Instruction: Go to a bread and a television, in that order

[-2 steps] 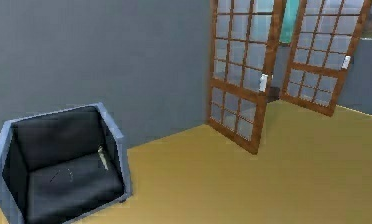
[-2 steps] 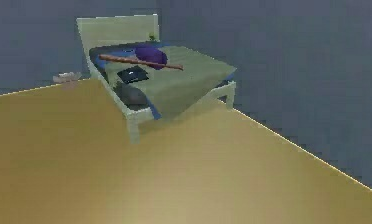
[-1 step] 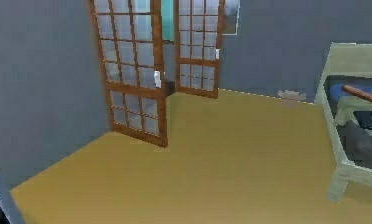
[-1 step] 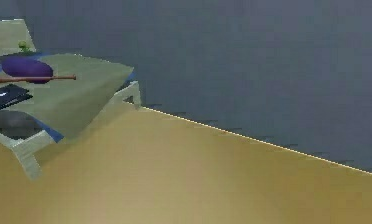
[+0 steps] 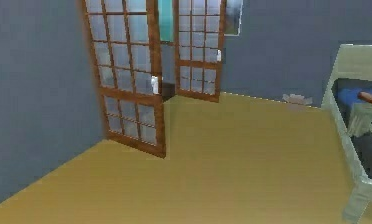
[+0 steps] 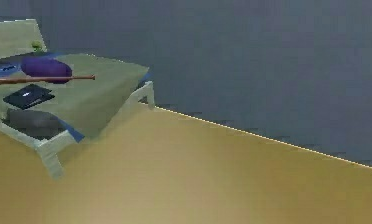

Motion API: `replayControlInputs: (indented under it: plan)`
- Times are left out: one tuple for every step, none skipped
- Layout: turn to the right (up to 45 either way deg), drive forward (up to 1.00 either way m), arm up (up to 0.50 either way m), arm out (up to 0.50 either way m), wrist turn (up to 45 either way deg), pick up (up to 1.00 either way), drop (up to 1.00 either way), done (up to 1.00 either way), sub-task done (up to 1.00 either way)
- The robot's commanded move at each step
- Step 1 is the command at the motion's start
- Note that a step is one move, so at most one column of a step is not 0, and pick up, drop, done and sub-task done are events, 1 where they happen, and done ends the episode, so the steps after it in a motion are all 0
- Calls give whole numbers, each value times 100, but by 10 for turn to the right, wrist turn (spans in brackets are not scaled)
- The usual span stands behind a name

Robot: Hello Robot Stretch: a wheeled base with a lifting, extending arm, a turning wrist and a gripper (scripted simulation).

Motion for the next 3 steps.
replayControlInputs:
  plan:
    - [30, 0, 0, 0, 0, 0, 0, 0, 0]
    - [0, 100, 0, 0, 0, 0, 0, 0, 0]
    - [30, 0, 0, 0, 0, 0, 0, 0, 0]
